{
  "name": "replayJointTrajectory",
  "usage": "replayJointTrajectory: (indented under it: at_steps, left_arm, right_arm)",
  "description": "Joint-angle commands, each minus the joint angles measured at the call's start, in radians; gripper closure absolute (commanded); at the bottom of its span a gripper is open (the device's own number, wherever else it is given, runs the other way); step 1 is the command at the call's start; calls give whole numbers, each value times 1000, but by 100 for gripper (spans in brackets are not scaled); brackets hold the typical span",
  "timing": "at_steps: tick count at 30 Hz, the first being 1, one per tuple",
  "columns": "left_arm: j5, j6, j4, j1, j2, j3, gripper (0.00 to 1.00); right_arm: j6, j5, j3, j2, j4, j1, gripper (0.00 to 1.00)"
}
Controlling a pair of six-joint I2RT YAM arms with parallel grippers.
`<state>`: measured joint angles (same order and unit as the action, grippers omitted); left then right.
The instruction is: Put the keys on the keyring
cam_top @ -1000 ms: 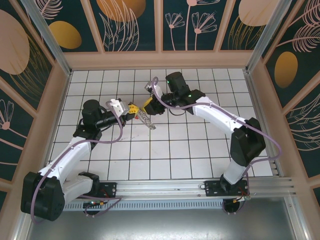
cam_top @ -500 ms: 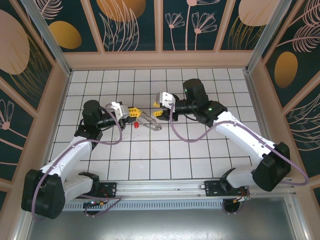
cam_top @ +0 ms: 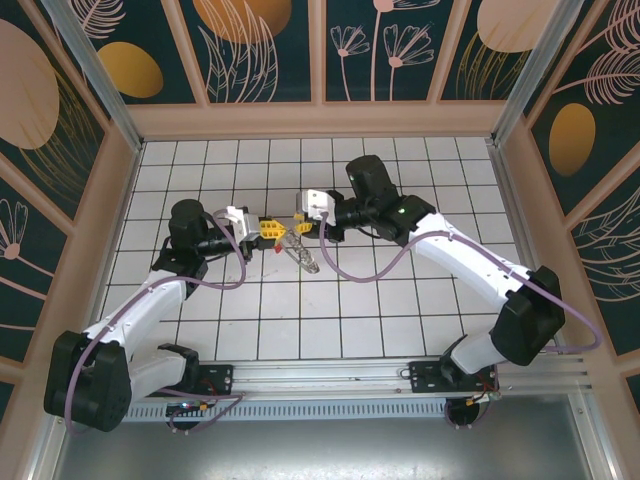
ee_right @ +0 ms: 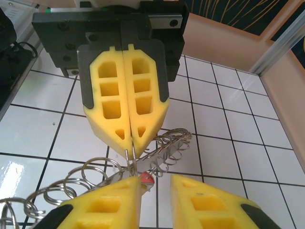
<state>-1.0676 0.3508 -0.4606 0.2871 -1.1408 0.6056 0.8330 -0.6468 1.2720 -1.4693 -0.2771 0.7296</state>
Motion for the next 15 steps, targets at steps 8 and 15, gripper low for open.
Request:
replayJointTrajectory:
  at_steps: [8, 15]
  left_arm:
    - [-33, 4, -13, 6, -16, 37, 100]
    - [-36, 4, -10, 12, -17, 40, 100]
  right_arm:
    - [57, 5, 44, -26, -61, 25, 69]
    - [60, 16, 62, -54, -65, 37, 78]
